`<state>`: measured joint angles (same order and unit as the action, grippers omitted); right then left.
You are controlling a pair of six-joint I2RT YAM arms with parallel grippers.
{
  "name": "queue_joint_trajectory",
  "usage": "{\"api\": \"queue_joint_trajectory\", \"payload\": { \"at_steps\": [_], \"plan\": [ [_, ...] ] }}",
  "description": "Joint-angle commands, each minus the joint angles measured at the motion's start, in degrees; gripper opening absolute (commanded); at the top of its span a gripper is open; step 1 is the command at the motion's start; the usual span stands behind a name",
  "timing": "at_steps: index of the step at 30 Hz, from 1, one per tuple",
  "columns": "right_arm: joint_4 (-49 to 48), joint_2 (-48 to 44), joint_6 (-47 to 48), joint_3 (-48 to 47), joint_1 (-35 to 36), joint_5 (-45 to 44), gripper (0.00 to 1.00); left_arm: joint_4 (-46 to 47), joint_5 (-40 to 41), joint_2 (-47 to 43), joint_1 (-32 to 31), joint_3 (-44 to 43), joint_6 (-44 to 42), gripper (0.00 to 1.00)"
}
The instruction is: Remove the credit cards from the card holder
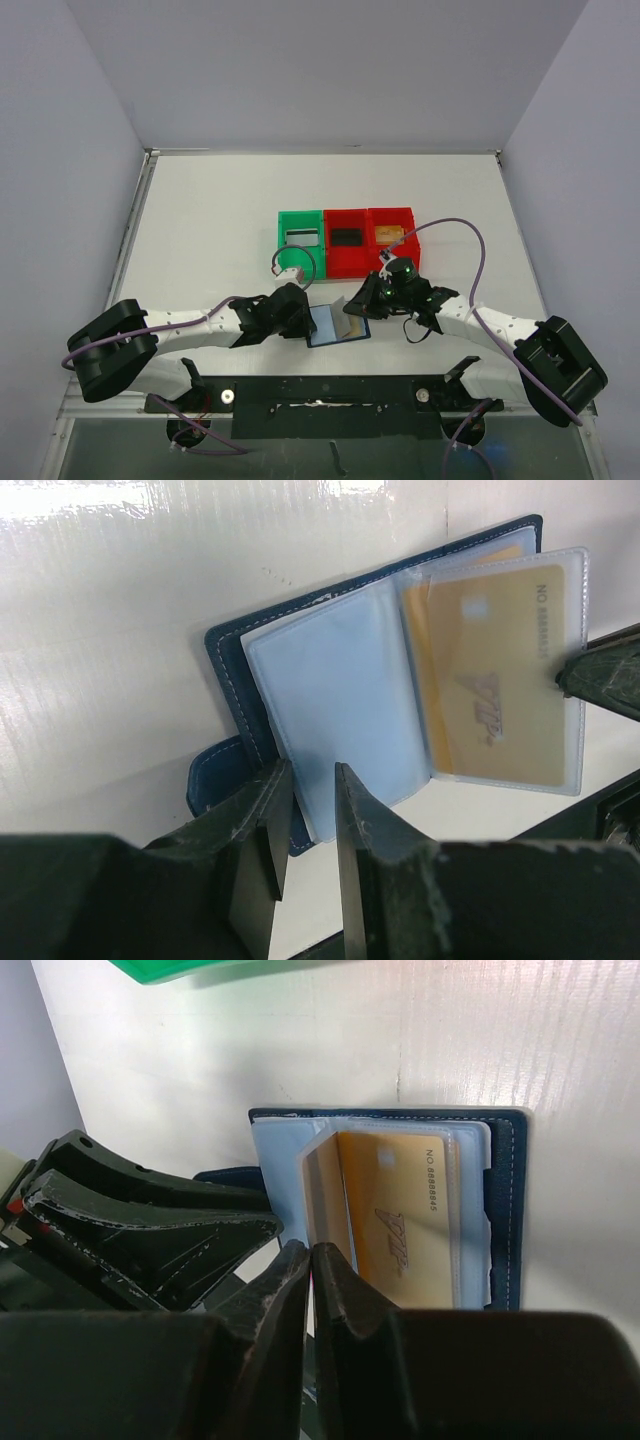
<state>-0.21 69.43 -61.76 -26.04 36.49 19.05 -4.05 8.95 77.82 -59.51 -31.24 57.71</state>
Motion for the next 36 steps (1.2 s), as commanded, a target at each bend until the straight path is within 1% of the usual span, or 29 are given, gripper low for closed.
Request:
{"api": "queue_joint_trajectory", "payload": {
  "at_steps": [1, 5, 10, 12, 14, 18, 24, 27, 31, 36],
  "plan": [
    [-2.2, -0.9, 0.5, -2.0, 0.6, 0.8, 0.12, 0.5, -0.4, -0.2, 0.2, -2.3, -1.0, 0.22],
    [-5.2, 0.2, 0.2, -2.3, 1.1, 3.5, 0.22, -0.1, 0.6, -1.3, 0.1, -2.4, -0.9, 0.23],
    [-9.4, 3.3, -0.2, -3.6, 2.2, 6.6, 0.26, -1.6, 2.5, -5.4, 0.0, -1.8, -0.4, 0.26],
    [-10.7, 4.7, -0.2, -4.5, 3.3, 7.4, 0.30, -2.7, 3.8, -6.9, 0.0, -1.7, -0.2, 0.28],
    [-10.8, 6.3, 0.1, -5.5, 4.1, 7.8, 0.35, -3.9, 4.7, -8.6, -0.1, -1.3, 0.3, 0.30],
    [-11.0, 8.0, 0.8, -7.5, 5.2, 8.2, 0.38, -5.7, 6.8, -12.9, -0.2, 0.2, 2.2, 0.33],
    [-3.8, 3.1, 2.8, -8.2, 4.9, 0.3, 0.41, -8.3, 9.3, -18.9, -0.2, 1.5, 3.9, 0.35],
    [-0.5, 1.5, 2.9, -7.5, 4.3, -2.7, 0.44, -7.2, 8.7, -20.3, -0.1, 1.6, 3.8, 0.38],
    [2.1, 0.7, 2.3, -6.7, 4.1, -5.8, 0.46, -2.5, 4.9, -19.3, -0.1, 0.2, 0.7, 0.41],
    [4.1, 0.0, 0.8, -6.0, 4.0, -9.2, 0.47, 1.7, -0.2, -13.6, -0.2, -4.1, -1.8, 0.42]
  ]
}}
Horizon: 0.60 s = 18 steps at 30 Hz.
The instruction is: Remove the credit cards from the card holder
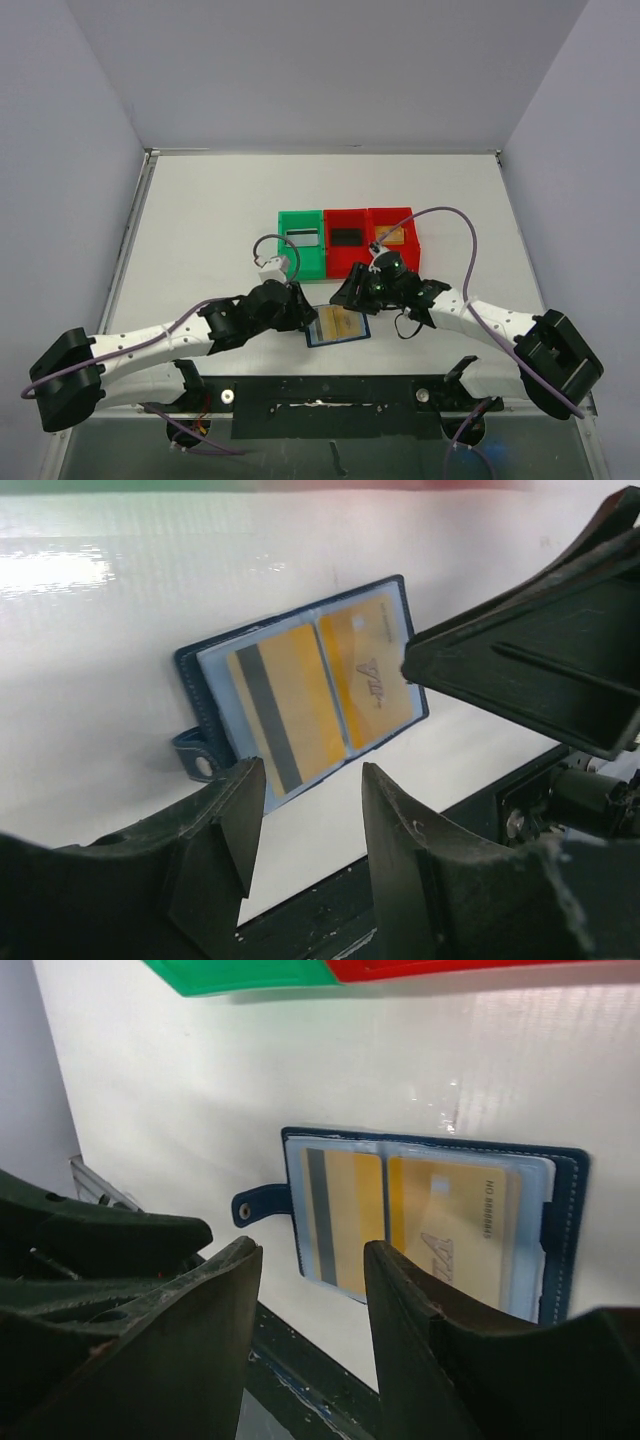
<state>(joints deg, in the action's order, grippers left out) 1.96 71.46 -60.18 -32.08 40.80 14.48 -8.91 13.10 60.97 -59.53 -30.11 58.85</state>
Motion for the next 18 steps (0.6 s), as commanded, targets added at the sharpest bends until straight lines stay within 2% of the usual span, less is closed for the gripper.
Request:
{"api": "queue_joint_trajectory", "payload": {
  "at_steps": [1, 4, 9, 14, 18],
  "plan": [
    [3.0, -2.5, -1.4, 0.0, -0.2, -6.4, 0.47, 6.7, -5.2, 4.4, -0.2, -6.0, -3.1, 0.42],
    [0.7, -5.8, -2.6, 2.8, 0.2, -8.3, 0.51, 6.5, -5.5, 7.4, -0.2, -6.8, -2.7, 0.45],
    [-1.7, -9.9, -3.2, 6.0, -0.6, -8.0, 0.65, 7.0, -5.7, 10.2, 0.0, -5.7, -0.2, 0.45],
    [-4.2, -7.2, -2.6, 6.0, -0.8, -4.4, 0.64, 8.1, -6.5, 12.6, 0.1, -5.3, 0.1, 0.44],
    [-8.1, -4.1, -2.8, 6.0, -0.7, -0.9, 0.59, 8.2, -6.8, 14.0, 0.1, -4.9, 0.3, 0.40]
  ]
}}
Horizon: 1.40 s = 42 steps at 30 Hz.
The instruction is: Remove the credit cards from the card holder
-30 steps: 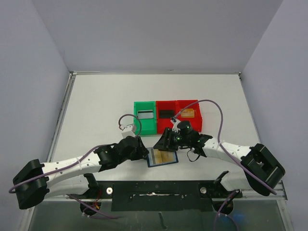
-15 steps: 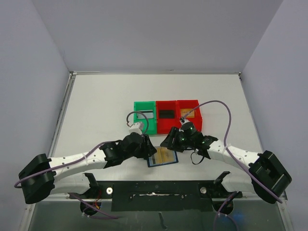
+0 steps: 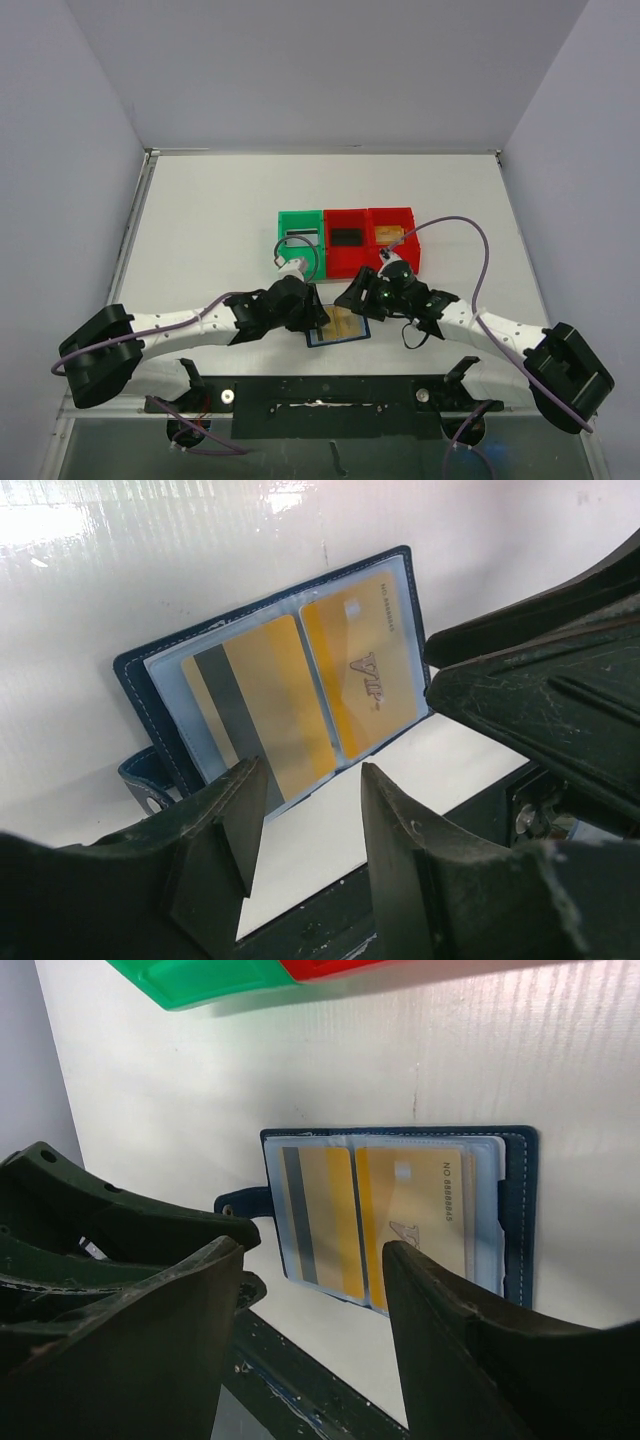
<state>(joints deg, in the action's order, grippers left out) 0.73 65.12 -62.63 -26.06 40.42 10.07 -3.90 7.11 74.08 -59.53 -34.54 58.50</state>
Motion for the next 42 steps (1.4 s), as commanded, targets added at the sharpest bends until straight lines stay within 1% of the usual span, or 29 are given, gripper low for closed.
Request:
{"api": "queue_joint_trajectory", "payload": {
  "at_steps": [1, 6, 11, 20, 21, 22, 23, 24, 27, 34, 42],
  "plan": [
    [-7.7, 3.0, -0.5, 0.0, -0.3, 4.0, 0.57, 3.2, -0.7, 1.1, 0.1, -0.5, 0.8, 0.40],
    [-10.1, 5.8, -1.2, -0.2, -0.1, 5.5, 0.53, 2.6, 0.0, 1.6, 0.3, 0.1, 2.0, 0.37],
    [-10.4, 8.0, -0.6, -0.8, 0.2, 6.8, 0.49, 3.6, -0.3, 2.0, 0.5, 0.9, 2.1, 0.36],
    [-11.3, 12.0, -0.3, -1.6, 0.6, 8.6, 0.42, 4.5, -1.0, 3.7, 0.7, 1.6, 2.4, 0.32],
    [-11.0, 12.6, -0.3, -1.9, 0.7, 9.0, 0.40, 4.3, -1.0, 4.0, 0.7, 1.6, 2.4, 0.30],
    [-10.1, 13.2, 0.0, -2.5, 0.8, 9.0, 0.35, 4.1, -1.0, 4.2, 0.7, 1.6, 2.5, 0.26],
    [-8.6, 13.9, 0.5, -3.4, 1.0, 8.6, 0.33, 3.9, -0.8, 4.2, 0.7, 1.5, 2.6, 0.23],
    [-6.6, 14.4, 1.2, -4.7, 1.3, 7.7, 0.32, 3.9, -0.6, 4.1, 0.7, 1.6, 2.8, 0.23],
    [-1.6, 15.2, 3.2, -7.7, 3.0, 4.8, 0.32, 3.9, -0.4, 3.9, 0.6, 2.1, 3.1, 0.22],
    [4.9, 15.1, 4.5, -10.9, 4.8, -1.0, 0.32, 2.3, -0.2, 5.2, 0.6, 2.4, 2.5, 0.20],
    [7.2, 15.9, 5.5, -11.7, 5.8, -1.6, 0.33, 1.2, -0.2, 6.6, 0.5, 2.4, 2.0, 0.17]
  ]
}}
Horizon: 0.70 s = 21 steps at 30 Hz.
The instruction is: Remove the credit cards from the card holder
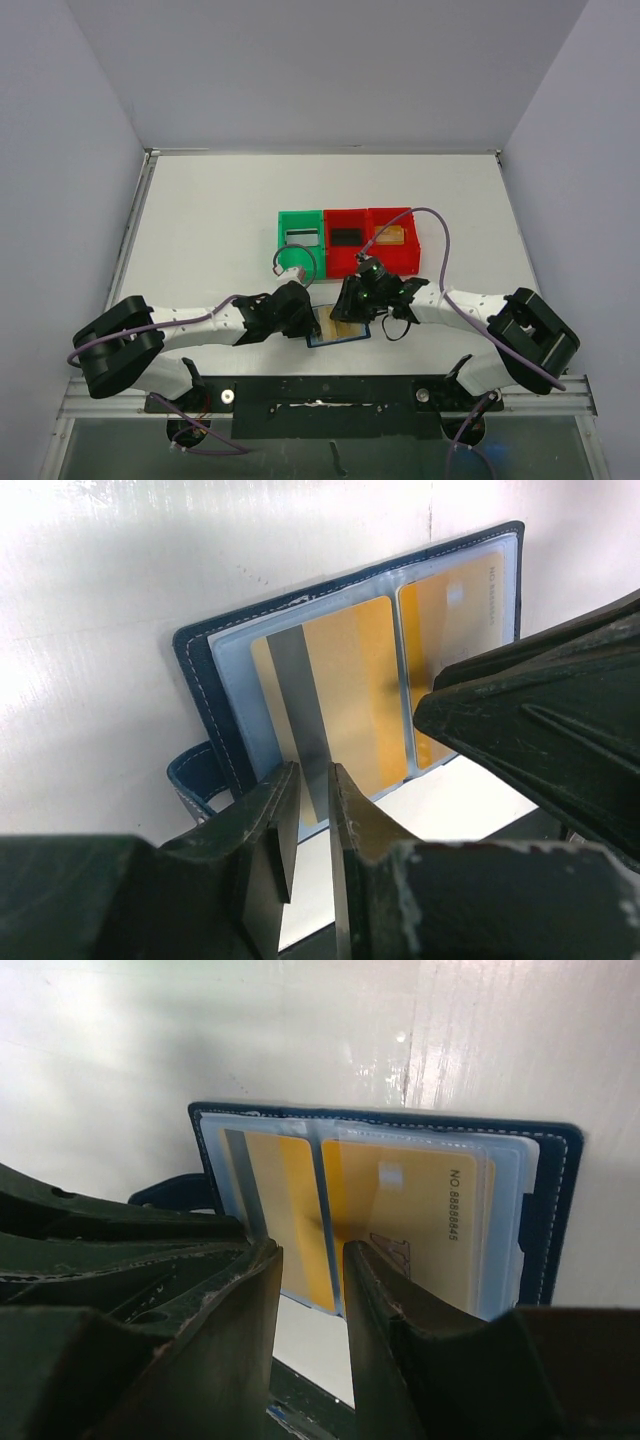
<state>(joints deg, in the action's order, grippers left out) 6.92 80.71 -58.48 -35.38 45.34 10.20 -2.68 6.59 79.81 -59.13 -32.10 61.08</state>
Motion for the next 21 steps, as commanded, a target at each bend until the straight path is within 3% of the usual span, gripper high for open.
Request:
{"api": "queue_joint_trajectory", "payload": {
  "at_steps": [1, 21],
  "plan": [
    [1.3, 0.5, 1.5, -2.5, 1.1, -1.8, 0.33, -0.9, 0.6, 0.8, 0.2, -0.4, -0.7, 0.17],
    [7.3, 3.9, 3.7, -8.0, 4.0, -6.8, 0.33, -2.8, 1.4, -0.1, 0.2, 0.1, -1.5, 0.16]
  ]
}}
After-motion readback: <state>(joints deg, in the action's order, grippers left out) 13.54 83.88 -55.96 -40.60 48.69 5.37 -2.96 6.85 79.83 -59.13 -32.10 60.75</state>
